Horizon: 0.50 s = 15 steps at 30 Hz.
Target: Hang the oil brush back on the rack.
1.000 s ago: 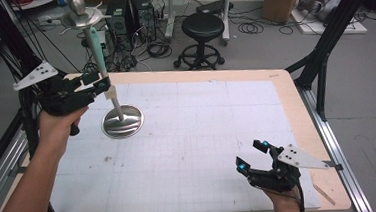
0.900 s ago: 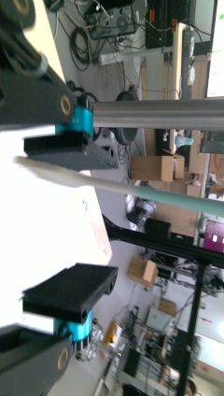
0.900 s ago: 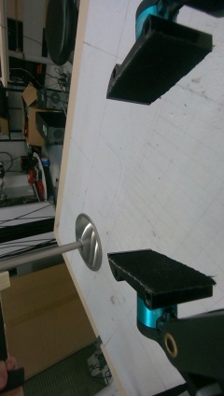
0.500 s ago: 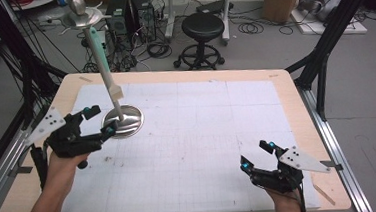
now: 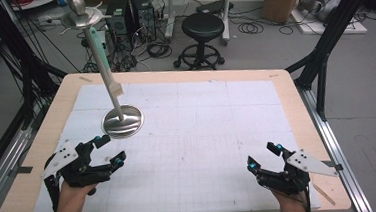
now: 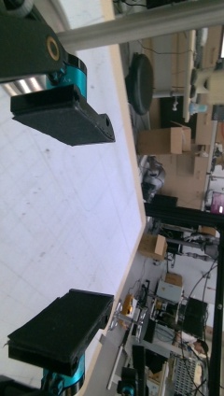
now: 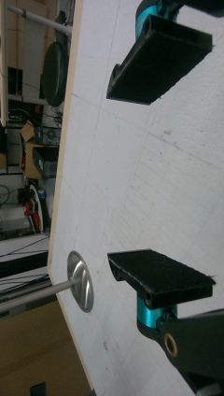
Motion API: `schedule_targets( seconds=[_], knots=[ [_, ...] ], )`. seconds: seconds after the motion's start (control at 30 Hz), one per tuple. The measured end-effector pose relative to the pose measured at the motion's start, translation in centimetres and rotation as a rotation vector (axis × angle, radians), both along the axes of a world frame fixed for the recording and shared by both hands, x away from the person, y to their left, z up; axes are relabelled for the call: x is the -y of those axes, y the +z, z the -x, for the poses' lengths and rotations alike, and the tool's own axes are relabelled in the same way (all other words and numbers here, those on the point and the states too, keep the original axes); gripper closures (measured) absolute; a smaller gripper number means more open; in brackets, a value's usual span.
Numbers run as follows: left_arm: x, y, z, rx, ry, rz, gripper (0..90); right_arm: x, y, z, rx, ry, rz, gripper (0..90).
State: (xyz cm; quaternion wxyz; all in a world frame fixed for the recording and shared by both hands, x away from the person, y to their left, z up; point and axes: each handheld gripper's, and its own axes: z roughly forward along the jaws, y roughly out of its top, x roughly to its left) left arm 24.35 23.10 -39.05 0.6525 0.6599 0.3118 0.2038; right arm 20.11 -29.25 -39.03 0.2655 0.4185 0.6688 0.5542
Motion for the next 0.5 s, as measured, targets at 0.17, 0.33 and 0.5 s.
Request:
schedule_targets(
  seconds=[0.17,0.33,0.5],
  knots=[
    [-0.7,-0.9,0.5,-0.011,0.003,-0.007,19.8,-0.3,-0.1,0.0,-0.004,-0.001,0.011,17.0],
    [-0.9,-1.3,0.7,-0.024,-0.003,-0.008,20.2,-0.5,-0.2,0.0,-0.010,-0.002,0.016,17.0],
    [-0.8,-1.4,0.8,-0.027,-0.016,-0.015,20.9,-0.6,-0.3,-0.1,-0.018,0.000,0.018,17.0]
  ],
)
